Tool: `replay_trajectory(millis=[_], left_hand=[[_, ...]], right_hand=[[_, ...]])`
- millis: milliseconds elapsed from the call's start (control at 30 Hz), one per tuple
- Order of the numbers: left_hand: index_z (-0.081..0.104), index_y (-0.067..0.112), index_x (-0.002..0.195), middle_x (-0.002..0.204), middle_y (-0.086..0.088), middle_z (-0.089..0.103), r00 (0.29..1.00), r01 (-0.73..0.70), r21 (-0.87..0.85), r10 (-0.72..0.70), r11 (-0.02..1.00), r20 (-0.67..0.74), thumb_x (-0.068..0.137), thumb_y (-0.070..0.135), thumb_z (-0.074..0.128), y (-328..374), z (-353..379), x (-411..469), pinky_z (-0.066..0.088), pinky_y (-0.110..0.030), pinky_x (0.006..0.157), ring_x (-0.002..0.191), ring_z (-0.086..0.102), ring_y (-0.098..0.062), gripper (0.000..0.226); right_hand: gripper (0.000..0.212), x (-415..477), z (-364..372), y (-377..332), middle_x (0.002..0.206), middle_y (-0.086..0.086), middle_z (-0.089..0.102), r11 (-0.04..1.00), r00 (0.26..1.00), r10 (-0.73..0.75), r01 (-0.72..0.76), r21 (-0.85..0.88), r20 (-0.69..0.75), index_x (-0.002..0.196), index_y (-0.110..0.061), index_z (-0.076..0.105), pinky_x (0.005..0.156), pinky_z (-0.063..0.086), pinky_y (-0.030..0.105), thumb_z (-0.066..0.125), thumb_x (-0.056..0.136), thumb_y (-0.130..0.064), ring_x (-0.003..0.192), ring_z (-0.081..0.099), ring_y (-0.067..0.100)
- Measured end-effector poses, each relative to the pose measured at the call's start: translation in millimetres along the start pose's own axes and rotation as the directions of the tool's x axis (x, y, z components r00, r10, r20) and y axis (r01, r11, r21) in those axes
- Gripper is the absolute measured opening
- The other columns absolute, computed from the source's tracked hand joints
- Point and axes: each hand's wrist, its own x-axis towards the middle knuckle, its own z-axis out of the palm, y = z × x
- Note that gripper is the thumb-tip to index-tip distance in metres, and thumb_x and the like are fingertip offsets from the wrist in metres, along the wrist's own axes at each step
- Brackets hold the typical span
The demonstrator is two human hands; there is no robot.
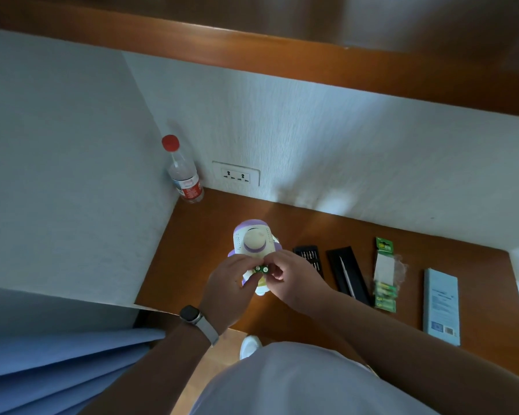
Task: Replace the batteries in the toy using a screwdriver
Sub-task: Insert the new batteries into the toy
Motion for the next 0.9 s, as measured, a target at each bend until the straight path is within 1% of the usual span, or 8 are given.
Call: replay_trajectory(millis=[67,200,267,367,467,633,767,900], left_hand=[[0.076,0.013,0.107,0.105,-0.004,0.075,1.000,-0.012,0.040,0.012,0.999,-0.001,0.086,0.014,0.073,-2.6,1.8,-0.9,0.056,-0.031,0.085,0.098,0.068,-0.021,0.022],[0.077,0.010,0.104,0.102,-0.007,0.074,1.000,-0.010,0.098,0.012,0.995,-0.021,0.082,0.017,0.072,-2.4,7.2,0.6,0.046,-0.019,0.084,0.096,0.067,-0.024,0.023],[0.076,0.009,0.104,0.102,-0.007,0.072,1.000,-0.024,0.120,0.025,0.992,-0.003,0.082,0.012,0.077,-3.6,9.7,1.7,0.048,-0.022,0.084,0.096,0.067,-0.025,0.023],[0.076,0.008,0.104,0.099,-0.007,0.068,0.999,-0.046,0.150,0.044,0.988,0.013,0.079,0.009,0.082,-8.0,11.6,2.5,0.051,-0.021,0.080,0.094,0.066,-0.024,0.025],[0.076,0.008,0.103,0.099,-0.007,0.067,0.998,-0.055,0.178,0.053,0.982,0.014,0.077,0.012,0.084,-11.6,11.3,2.1,0.058,-0.026,0.077,0.093,0.066,-0.023,0.028],[0.075,0.008,0.103,0.102,-0.007,0.068,0.999,-0.046,0.180,0.048,0.983,-0.006,0.081,0.024,0.074,-9.2,8.5,0.0,0.055,-0.025,0.077,0.094,0.067,-0.024,0.028],[0.075,0.009,0.102,0.104,-0.007,0.070,0.995,-0.090,0.203,0.098,0.975,-0.029,0.082,0.029,0.069,-4.6,6.1,-2.6,0.058,-0.030,0.077,0.095,0.068,-0.023,0.028],[0.075,0.010,0.102,0.108,-0.008,0.073,0.977,-0.200,0.266,0.214,0.943,-0.023,0.084,0.032,0.069,6.7,4.7,-8.0,0.059,-0.035,0.078,0.098,0.069,-0.025,0.028]], right_hand=[[0.018,-0.9,1.5,1.2,0.096,-0.003,0.063,1.000,1.000,0.011,-0.011,0.006,-0.003,0.107,-0.013,0.068,0.077,0.052,0.020,0.067,0.089,-0.014,0.082,0.058,0.008],[0.018,-1.0,4.0,2.6,0.093,-0.004,0.061,0.999,0.999,0.037,-0.037,0.001,-0.015,0.107,-0.012,0.068,0.073,0.045,0.014,0.065,0.089,-0.012,0.079,0.055,0.007],[0.018,-0.4,4.3,3.9,0.092,-0.006,0.059,0.999,0.999,0.047,-0.047,-0.006,-0.017,0.107,-0.012,0.068,0.072,0.043,0.012,0.064,0.089,-0.012,0.079,0.053,0.007],[0.018,-0.5,4.2,4.8,0.093,-0.004,0.059,0.999,0.999,0.052,-0.052,-0.015,-0.007,0.107,-0.012,0.067,0.077,0.050,0.022,0.064,0.090,-0.012,0.083,0.056,0.011],[0.020,-1.2,4.6,4.4,0.095,-0.004,0.060,0.998,0.998,0.061,-0.061,-0.011,0.004,0.109,-0.012,0.067,0.077,0.051,0.020,0.065,0.090,-0.014,0.083,0.057,0.010],[0.019,-5.9,2.9,2.2,0.090,-0.011,0.050,0.996,0.997,0.071,-0.071,-0.054,-0.012,0.108,-0.013,0.065,0.071,0.041,0.017,0.063,0.090,-0.019,0.076,0.049,0.005],[0.026,-17.0,-9.2,-1.6,0.106,-0.007,0.057,0.987,0.996,0.087,-0.086,-0.134,-0.005,0.116,-0.015,0.062,0.081,0.050,0.027,0.056,0.096,-0.029,0.094,0.056,0.012],[0.038,-35.7,-20.8,9.7,0.127,-0.007,0.057,0.945,0.995,0.092,-0.079,-0.318,0.027,0.131,-0.021,0.057,0.092,0.038,0.021,0.048,0.098,-0.038,0.116,0.051,0.010]])
